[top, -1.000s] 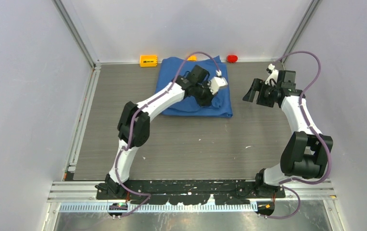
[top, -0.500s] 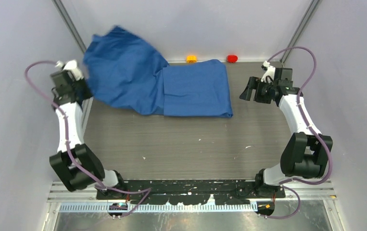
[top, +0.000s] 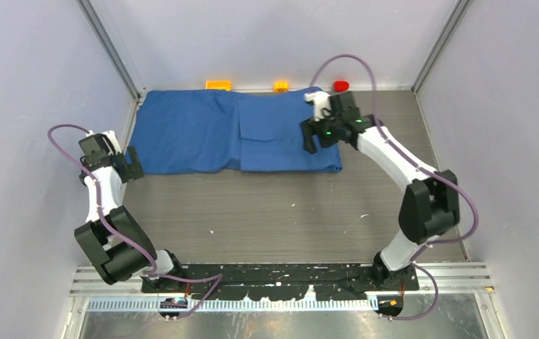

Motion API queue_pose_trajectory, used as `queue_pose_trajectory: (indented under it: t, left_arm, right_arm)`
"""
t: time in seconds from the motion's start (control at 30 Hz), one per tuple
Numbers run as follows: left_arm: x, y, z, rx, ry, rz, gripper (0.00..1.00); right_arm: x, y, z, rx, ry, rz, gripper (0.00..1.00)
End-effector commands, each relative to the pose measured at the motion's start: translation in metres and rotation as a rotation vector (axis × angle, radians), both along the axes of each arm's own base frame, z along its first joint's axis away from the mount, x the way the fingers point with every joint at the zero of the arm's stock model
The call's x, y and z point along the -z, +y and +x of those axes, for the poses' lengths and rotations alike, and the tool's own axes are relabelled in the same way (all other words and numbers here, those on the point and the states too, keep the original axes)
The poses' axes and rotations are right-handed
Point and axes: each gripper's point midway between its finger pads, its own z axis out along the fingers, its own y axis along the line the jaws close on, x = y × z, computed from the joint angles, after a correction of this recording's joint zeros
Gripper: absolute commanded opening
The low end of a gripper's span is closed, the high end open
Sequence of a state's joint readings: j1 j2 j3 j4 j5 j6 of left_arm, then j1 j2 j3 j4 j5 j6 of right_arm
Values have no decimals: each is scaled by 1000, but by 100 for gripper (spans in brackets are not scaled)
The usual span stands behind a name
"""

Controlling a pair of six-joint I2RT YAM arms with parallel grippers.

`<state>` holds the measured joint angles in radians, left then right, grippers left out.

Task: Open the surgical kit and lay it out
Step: Open the surgical kit at the center of the board.

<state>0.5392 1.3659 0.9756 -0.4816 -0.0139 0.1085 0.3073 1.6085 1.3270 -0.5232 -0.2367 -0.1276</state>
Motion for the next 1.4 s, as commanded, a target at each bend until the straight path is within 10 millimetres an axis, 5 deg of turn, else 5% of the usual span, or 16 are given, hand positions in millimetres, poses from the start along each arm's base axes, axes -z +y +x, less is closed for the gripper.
queue_pose_trajectory:
  t: [0.0,0.1,0.2,0.4,0.5,0.63,0.83,1.03,1.13,1.37]
  left_arm:
    - [-42,-18,31,76,-144,-104,100]
    - [-59,-39,48,123,-221,-221,100]
    - [-70,-53,57,143,-261,-281,100]
    - [-81,-59,61,170,-276,-281,100]
    - [-85,-59,61,174,-278,-279,100]
    - [-89,-59,63,183,-287,-275,100]
    - [-90,-59,65,191,-289,-279,100]
    - [-91,-61,69,203,-292,-294,100]
    - [-90,-61,70,201,-291,-302,100]
    - [-89,-63,72,202,-292,-312,100]
  right_arm:
    - [-19,71,11,-233,-168,-176,83]
    - [-4,129,-2,-388,-206,-283,83]
    - [14,167,-8,-474,-231,-389,84]
    - [45,219,-20,-589,-237,-485,80]
    - [60,228,-16,-592,-248,-533,76]
    - [68,229,-7,-566,-286,-597,58]
    - [55,227,-5,-532,-307,-589,22]
    - [27,225,-10,-496,-330,-536,1]
    - [19,224,-17,-490,-319,-498,5]
    - [17,240,-38,-529,-366,-540,63]
